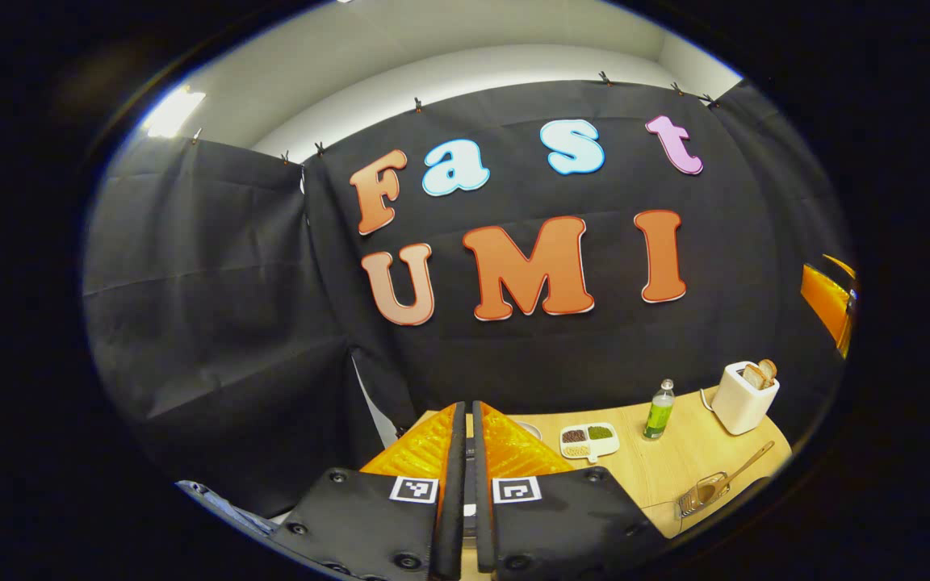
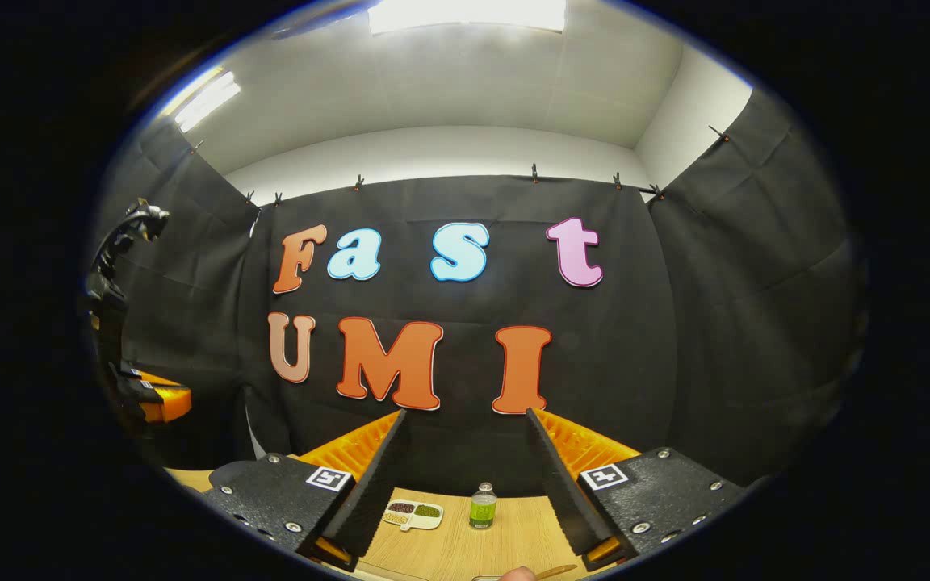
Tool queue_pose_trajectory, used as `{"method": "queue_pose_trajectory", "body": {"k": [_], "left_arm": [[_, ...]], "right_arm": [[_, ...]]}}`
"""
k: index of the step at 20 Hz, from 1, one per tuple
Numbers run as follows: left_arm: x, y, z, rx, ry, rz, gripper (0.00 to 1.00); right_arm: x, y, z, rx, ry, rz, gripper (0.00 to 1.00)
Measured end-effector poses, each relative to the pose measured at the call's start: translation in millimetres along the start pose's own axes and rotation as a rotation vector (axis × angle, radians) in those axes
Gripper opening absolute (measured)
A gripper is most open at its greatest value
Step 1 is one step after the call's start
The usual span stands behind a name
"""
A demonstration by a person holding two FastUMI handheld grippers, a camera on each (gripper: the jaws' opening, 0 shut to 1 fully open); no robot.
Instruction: Close the left gripper, press the button to open the rice cooker; take a wooden spoon from the chopstick holder with the right hand, scoop a spoonful of rice and pour it into the rice cooker, then put the wooden spoon back into the chopstick holder.
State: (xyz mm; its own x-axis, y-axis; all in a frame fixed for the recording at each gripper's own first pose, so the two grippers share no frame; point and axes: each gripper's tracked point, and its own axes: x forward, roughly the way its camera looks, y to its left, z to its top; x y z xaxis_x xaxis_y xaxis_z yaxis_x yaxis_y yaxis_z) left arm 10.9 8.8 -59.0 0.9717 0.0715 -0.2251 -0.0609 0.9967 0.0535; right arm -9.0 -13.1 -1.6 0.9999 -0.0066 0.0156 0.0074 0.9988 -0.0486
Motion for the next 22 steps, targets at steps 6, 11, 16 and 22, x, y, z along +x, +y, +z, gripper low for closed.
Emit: {"method": "queue_pose_trajectory", "body": {"k": [6,11,16,22], "left_arm": [[17.6,17.1,-30.1,-0.028,0.167,0.039,0.09],[30.7,21.3,-75.6,-0.086,0.362,0.017,0.08],[39.6,46.4,-119.7,-0.072,0.514,0.097,0.08],[50.0,58.3,-161.0,-0.129,0.741,0.083,0.09]], "right_arm": [[-3.1,-5.2,-7.5,-0.005,0.018,-0.010,0.88],[-6.6,-10.4,-12.6,0.006,0.032,-0.016,0.89],[-7.6,-23.4,-24.4,0.010,0.050,-0.044,0.89],[-9.6,-32.9,-37.4,-0.026,0.076,-0.066,0.91]]}}
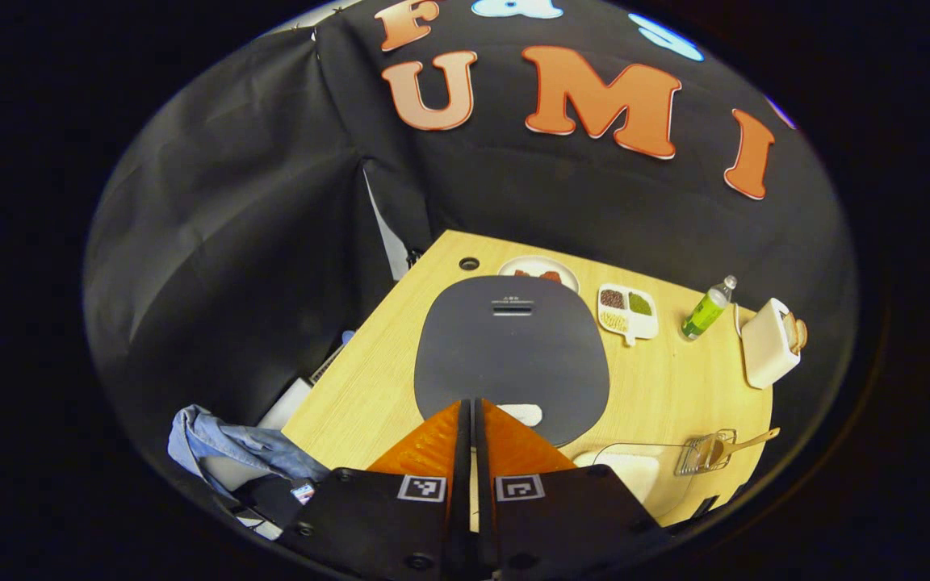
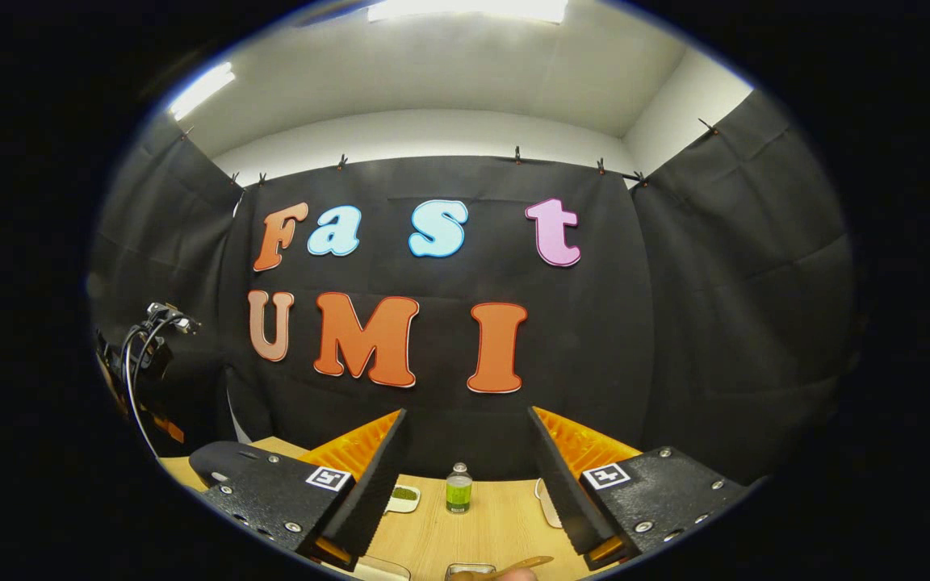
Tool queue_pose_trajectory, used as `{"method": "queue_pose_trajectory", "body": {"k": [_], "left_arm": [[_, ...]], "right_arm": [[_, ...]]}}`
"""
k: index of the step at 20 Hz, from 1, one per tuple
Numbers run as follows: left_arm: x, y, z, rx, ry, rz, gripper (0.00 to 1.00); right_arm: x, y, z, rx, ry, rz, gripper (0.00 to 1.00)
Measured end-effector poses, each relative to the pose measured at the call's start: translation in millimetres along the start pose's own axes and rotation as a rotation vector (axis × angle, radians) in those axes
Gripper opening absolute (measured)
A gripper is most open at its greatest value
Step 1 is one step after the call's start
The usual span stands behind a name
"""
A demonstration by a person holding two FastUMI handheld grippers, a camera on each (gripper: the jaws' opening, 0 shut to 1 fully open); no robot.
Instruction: Close the left gripper, press the button to open the rice cooker; take a wooden spoon from the chopstick holder with the right hand, scoop a spoonful of rice and pour it into the rice cooker, then put the wooden spoon back into the chopstick holder.
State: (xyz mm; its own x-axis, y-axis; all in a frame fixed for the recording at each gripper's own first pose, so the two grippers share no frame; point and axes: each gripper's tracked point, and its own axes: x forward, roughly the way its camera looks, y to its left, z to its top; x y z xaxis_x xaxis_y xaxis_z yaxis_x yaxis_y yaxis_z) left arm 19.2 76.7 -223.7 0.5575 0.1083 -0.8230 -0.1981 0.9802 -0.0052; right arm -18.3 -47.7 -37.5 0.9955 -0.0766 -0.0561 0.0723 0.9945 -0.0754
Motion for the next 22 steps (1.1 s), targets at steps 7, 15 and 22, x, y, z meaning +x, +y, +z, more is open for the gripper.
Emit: {"method": "queue_pose_trajectory", "body": {"k": [7,15,22], "left_arm": [[35.2,-35.0,-19.1,-0.077,0.239,-0.152,0.04],[80.5,-52.0,-31.5,-0.091,0.397,-0.178,0.05],[95.5,-54.5,-41.7,-0.055,0.501,-0.162,0.06]], "right_arm": [[-3.4,-12.6,-15.7,-0.002,0.031,-0.025,0.90],[-7.1,-26.9,-45.7,-0.026,0.113,-0.065,0.91],[-2.7,-34.0,-65.0,-0.035,0.155,-0.090,0.91]]}}
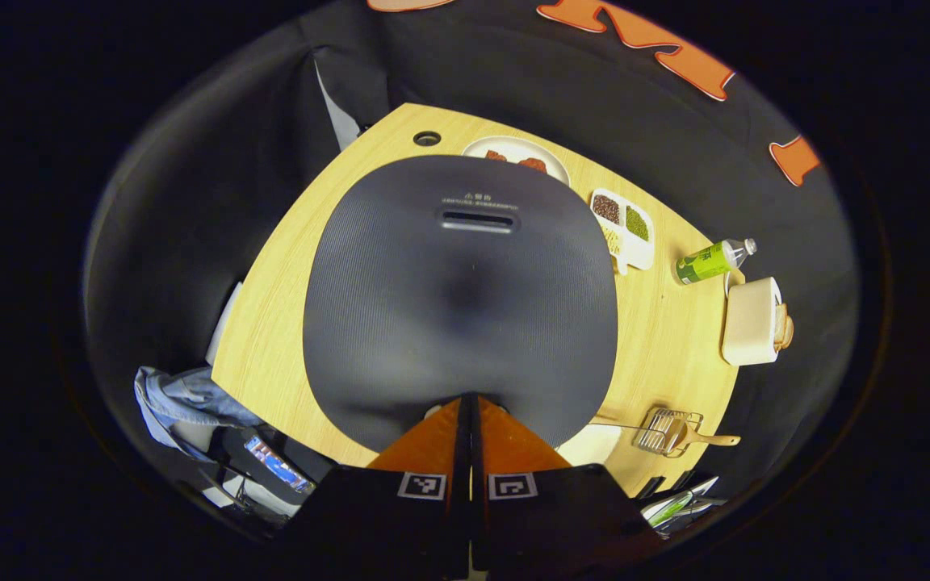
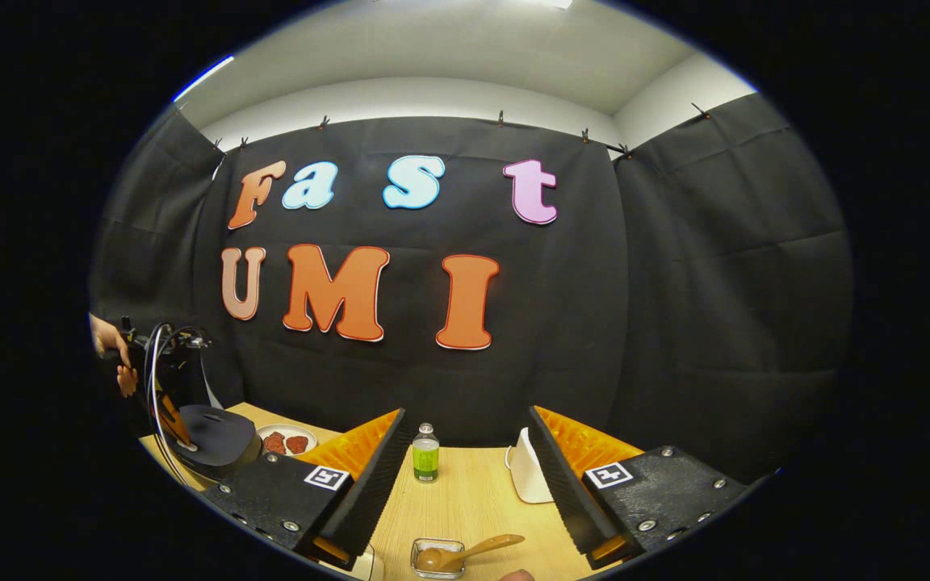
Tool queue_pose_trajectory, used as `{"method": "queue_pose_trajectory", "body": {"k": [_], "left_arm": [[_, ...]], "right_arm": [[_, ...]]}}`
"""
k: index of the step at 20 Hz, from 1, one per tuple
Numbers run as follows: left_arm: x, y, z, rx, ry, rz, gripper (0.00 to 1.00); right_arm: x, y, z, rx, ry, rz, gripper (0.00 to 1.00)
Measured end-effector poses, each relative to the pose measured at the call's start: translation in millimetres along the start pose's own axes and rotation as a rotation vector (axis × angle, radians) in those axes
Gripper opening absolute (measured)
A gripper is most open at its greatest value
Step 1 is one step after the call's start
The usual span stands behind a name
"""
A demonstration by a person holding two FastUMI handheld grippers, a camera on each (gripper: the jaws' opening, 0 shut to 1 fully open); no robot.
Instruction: Close the left gripper, press the button to open the rice cooker; take a wooden spoon from the chopstick holder with the right hand, scoop a spoonful of rice and pour it into the rice cooker, then put the wooden spoon back into the chopstick holder.
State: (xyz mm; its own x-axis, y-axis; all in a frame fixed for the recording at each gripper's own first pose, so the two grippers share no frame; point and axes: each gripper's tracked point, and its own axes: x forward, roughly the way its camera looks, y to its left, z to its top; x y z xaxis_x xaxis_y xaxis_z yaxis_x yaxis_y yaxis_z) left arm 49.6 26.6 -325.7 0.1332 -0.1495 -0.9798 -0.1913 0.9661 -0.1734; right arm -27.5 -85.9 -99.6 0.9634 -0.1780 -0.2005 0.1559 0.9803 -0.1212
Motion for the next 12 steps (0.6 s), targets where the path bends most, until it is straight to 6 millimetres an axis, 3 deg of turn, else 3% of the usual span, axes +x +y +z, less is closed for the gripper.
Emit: {"method": "queue_pose_trajectory", "body": {"k": [8,12], "left_arm": [[4.1,2.0,2.0,0.003,0.029,-0.054,0.07],[-3.3,1.5,-1.2,0.032,-0.014,-0.106,0.06]], "right_arm": [[7.6,7.2,-34.6,0.020,0.117,0.022,0.91],[7.2,14.4,-54.8,0.057,0.197,0.075,0.91]]}}
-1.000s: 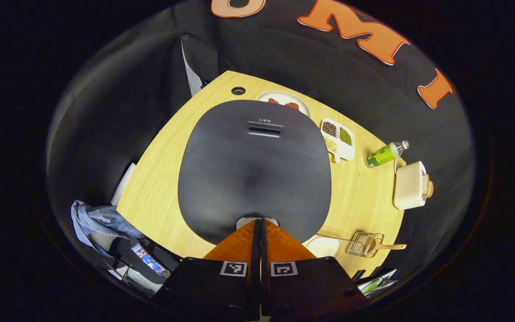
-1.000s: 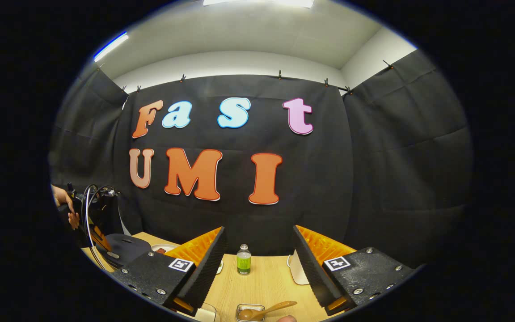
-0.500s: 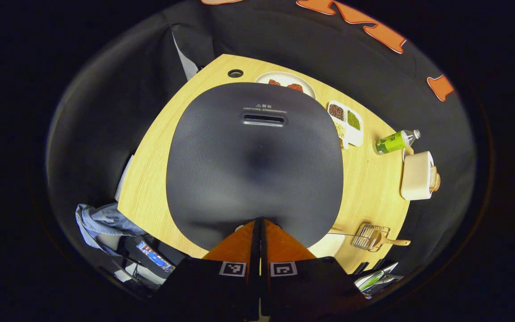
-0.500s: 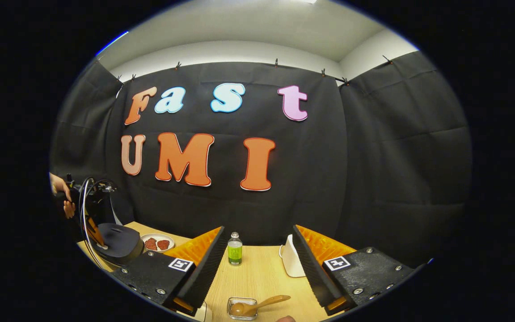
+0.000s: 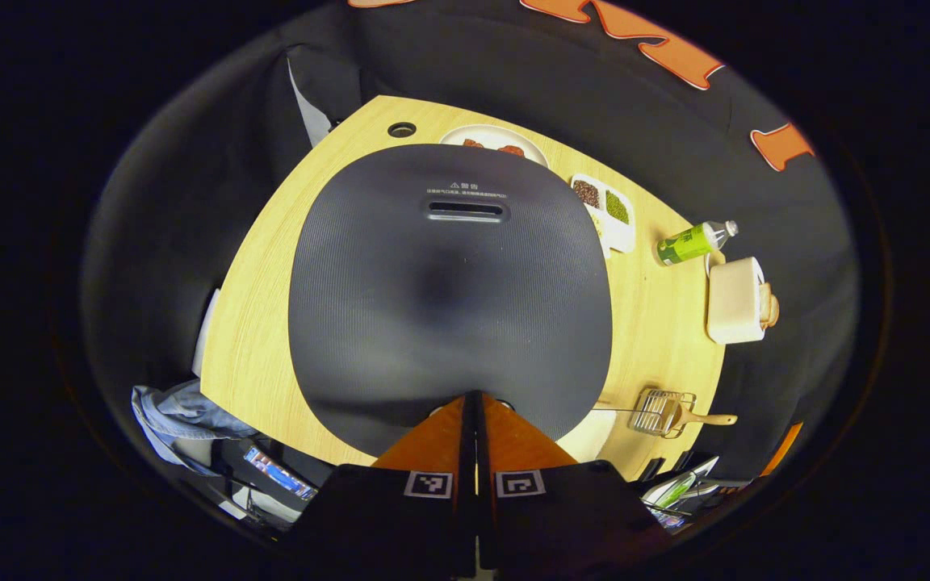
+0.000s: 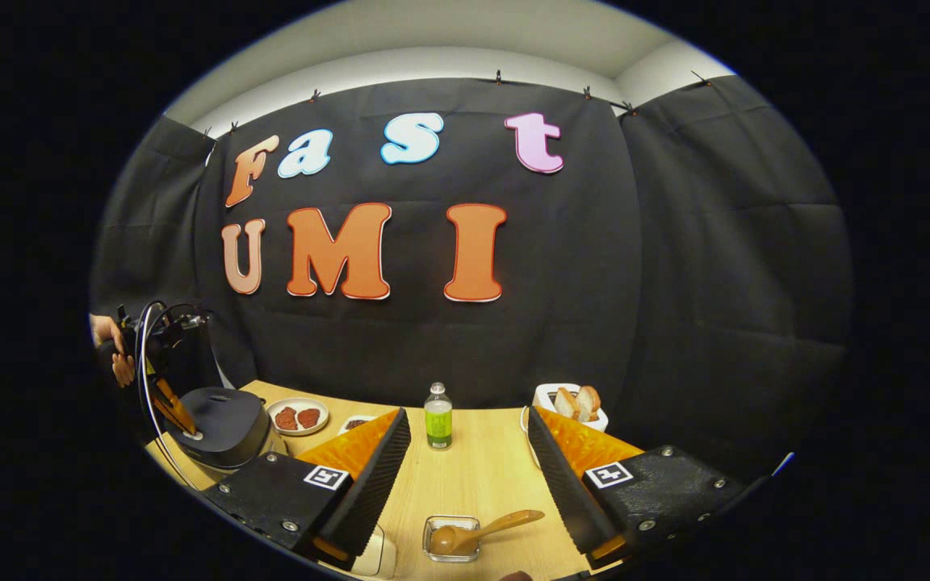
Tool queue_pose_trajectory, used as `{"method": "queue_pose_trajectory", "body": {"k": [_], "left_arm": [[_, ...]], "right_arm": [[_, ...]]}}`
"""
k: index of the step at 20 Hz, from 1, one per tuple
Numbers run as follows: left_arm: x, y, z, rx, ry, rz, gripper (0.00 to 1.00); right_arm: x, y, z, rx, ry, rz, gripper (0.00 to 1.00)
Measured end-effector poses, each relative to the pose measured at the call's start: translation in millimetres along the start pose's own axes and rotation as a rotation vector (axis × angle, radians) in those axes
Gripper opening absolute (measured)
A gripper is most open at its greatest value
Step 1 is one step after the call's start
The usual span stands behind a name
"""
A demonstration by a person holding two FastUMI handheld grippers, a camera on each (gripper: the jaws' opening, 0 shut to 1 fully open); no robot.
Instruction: Close the left gripper, press the button to open the rice cooker; take a wooden spoon from the chopstick holder with the right hand, scoop a spoonful of rice and pour it into the rice cooker, then put the wooden spoon back into the chopstick holder.
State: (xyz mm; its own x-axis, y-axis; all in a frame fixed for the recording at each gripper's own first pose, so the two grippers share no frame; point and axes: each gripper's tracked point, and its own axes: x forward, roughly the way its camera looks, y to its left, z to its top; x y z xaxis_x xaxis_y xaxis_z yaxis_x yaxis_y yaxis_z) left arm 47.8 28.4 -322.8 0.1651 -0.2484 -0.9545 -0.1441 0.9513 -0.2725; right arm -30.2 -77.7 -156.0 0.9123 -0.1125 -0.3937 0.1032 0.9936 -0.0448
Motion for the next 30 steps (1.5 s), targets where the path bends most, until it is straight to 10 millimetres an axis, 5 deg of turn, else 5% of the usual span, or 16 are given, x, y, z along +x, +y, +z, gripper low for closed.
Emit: {"method": "queue_pose_trajectory", "body": {"k": [5,11,14,22,26,30], "left_arm": [[-35.9,-4.6,11.1,0.191,-0.339,0.067,0.06],[-111.8,-19.1,42.3,0.267,-0.786,0.228,0.06],[-169.0,-37.1,57.3,0.333,-1.033,0.282,0.06],[-244.2,-58.3,29.2,0.326,-1.272,0.289,0.05],[-261.5,-46.9,8.8,0.256,-1.297,0.304,0.05],[-268.1,-13.7,-10.3,0.160,-1.276,0.400,0.06]], "right_arm": [[5.0,1.9,-30.9,0.028,0.096,0.025,0.91],[7.1,4.4,-87.2,0.059,0.256,0.027,0.92],[6.1,-5.1,-106.2,0.087,0.310,0.004,0.92],[8.3,-20.8,-166.0,0.202,0.471,-0.028,0.90],[25.9,-21.3,-195.6,0.248,0.551,-0.017,0.90],[41.8,-36.8,-225.3,0.276,0.589,-0.035,0.87]]}}
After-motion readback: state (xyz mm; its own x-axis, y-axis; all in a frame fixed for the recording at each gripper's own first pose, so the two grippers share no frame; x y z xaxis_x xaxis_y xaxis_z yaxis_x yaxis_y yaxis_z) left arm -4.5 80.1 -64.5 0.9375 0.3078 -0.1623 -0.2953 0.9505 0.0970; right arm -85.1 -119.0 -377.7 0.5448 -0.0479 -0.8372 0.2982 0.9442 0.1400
